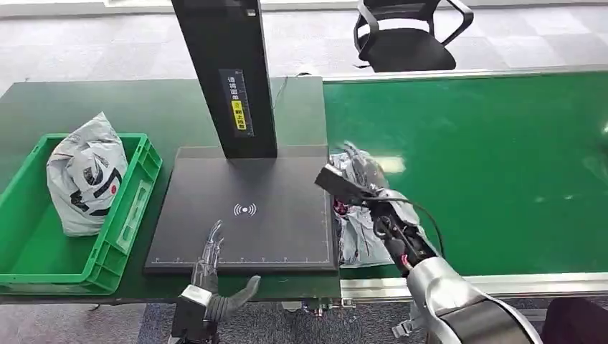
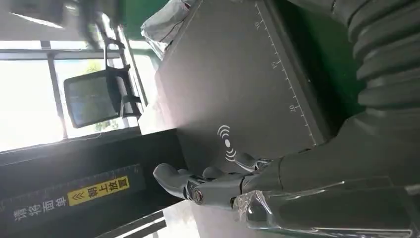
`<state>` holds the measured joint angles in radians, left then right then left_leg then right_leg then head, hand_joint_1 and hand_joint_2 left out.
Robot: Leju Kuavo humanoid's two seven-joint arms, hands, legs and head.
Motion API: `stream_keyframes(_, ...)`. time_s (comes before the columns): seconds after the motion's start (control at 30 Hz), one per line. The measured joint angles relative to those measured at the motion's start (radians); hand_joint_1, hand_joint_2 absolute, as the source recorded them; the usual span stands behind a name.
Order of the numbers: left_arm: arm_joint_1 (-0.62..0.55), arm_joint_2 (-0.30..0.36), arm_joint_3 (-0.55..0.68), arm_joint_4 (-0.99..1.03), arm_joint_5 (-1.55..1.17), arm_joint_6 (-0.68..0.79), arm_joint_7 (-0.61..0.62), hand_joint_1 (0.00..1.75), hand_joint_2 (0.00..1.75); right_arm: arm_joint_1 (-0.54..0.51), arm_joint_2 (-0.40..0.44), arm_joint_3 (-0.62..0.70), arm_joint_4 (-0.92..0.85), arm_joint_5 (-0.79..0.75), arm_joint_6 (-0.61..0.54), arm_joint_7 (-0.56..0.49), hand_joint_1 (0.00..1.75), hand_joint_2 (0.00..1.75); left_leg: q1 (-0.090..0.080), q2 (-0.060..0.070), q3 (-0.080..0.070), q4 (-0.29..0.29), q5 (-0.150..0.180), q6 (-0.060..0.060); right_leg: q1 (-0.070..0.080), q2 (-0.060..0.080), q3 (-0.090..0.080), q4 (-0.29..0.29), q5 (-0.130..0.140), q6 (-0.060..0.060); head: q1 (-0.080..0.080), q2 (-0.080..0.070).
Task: Moved the parcel from conveyor to table for the left to box.
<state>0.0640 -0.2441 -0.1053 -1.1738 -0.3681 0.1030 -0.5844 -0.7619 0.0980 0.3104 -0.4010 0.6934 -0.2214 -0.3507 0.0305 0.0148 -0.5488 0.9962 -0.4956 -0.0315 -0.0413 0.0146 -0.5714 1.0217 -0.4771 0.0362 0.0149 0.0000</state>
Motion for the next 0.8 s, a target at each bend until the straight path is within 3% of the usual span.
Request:
stream_keyframes(0.33,0.012,-0.001,0.004,-0.002,0.0,0.032,-0.022,0.0,1.75,0.003,0.022,-0.158,-0.255,-0.239,-0.125,-0.177,1.75,1.75,0.0,-0.001,-0.004,0.0,0.0,0.0,0.0,0.0,-0.004,0.0,0.0,0.0,0.0,0.0)
stream_keyframes(0.67,0.018,-0.003,0.006,-0.008,-0.01,0.035,-0.024,0.0,1.75,0.074,0.028,-0.148,-0.395,-0.212,-0.093,-0.12,1.75,1.75,0.0,-0.001,-0.004,0.0,0.0,0.0,0.0,0.0,-0.004,0.0,0.0,0.0,0.0,0.0)
stream_keyframes(0.77,0.018,-0.003,0.007,-0.008,-0.012,0.029,-0.024,0.0,1.75,0.073,0.027,-0.117,-0.379,-0.131,-0.015,-0.036,1.75,1.75,0.0,0.0,-0.004,0.0,0.0,0.0,0.0,0.0,-0.004,0.0,0.0,0.0,0.0,0.0)
stream_keyframes(0.8,0.018,-0.003,0.008,-0.009,-0.012,0.023,-0.024,0.0,1.75,0.068,0.027,-0.1,-0.357,-0.092,0.024,0.0,1.22,1.75,0.0,0.001,-0.004,0.0,0.0,0.0,0.0,0.0,-0.004,0.0,0.0,0.0,0.0,0.0)
